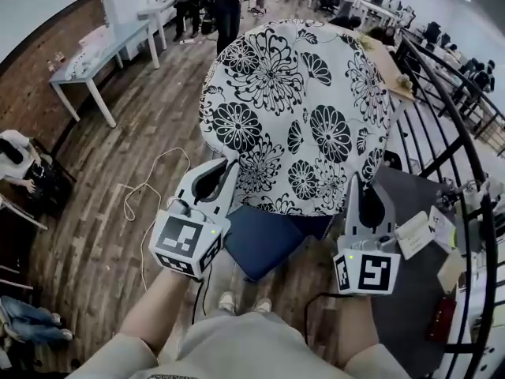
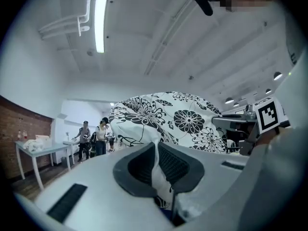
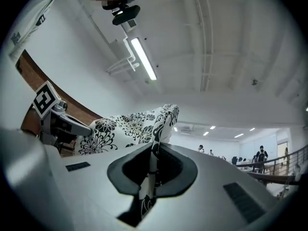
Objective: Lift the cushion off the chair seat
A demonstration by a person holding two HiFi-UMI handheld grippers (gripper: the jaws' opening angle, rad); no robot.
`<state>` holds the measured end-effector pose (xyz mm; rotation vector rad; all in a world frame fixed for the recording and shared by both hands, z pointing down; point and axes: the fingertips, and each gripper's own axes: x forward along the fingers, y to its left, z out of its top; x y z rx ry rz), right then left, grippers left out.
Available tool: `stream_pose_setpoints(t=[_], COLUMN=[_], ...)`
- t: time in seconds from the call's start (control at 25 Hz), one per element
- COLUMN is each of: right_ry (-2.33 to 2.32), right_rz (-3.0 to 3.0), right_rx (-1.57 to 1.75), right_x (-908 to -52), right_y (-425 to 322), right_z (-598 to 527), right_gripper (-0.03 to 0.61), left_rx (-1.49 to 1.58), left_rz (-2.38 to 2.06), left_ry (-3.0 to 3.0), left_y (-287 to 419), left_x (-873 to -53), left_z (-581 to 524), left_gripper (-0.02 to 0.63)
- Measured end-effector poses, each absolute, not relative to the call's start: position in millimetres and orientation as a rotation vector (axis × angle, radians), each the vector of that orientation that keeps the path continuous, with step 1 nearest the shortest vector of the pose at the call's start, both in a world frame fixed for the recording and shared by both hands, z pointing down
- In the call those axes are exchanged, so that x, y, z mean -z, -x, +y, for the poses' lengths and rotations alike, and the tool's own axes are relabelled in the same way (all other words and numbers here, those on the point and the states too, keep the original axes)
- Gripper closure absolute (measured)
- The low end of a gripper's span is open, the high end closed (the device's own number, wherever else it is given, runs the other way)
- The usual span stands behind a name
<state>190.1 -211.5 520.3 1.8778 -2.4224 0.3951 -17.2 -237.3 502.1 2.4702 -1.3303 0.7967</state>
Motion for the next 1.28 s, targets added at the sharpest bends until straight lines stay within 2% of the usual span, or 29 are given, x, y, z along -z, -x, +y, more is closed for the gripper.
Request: stream_pose_setpoints(t=[0.08,0.16,0.28,0.36,0.44,0.52,0.56,0.68,1.28], right_ry=[-1.953,-1.914,-1.511,-1.447,-1.697,-1.924,-1.956,-1.93,-1.888], right_rz=[-2.435,-2.457,-2.405,-2.378,-2.426,-2.43,-2.426,-2.417,-2.415], right_rx=[-0.292,-0.358,-0.94,-1.031,-0.709,-0.365,-0.301,-0.318,-0.408], right_x=[-526.9,-583.1,-676.7,-690.2,-652.6,-576.6,-541.1,-499.6,-517.7], right_y=[-184.5,-165.7,-120.7,-116.8,-139.6,-169.4,-178.5,-185.0,-179.3], right_z=[-213.0,-218.0,-163.9,-156.1,-186.6,-199.9,-192.2,-173.5,-183.1], right_gripper=[0.563,0.564,0.563,0.563,0.563,0.563,0.563,0.563,0.564], left_rx=[-0.739,-0.78,-1.09,-1.109,-0.919,-0.712,-0.676,-0.697,-0.735], left_rz=[-1.331,-1.353,-1.353,-1.356,-1.391,-1.389,-1.385,-1.379,-1.309], left_ry=[-2.575,-2.546,-2.064,-2.017,-2.349,-2.654,-2.703,-2.677,-2.668], left_y=[18.9,34.5,72.8,71.1,46.5,17.1,9.0,8.8,7.8], left_x=[-506.7,-554.7,-620.8,-629.1,-602.7,-537.5,-504.2,-462.4,-482.9], left_z=[-244.6,-245.3,-170.3,-161.9,-203.9,-226.2,-218.8,-196.8,-200.9], left_gripper=[0.589,0.589,0.589,0.589,0.589,0.589,0.589,0.589,0.589])
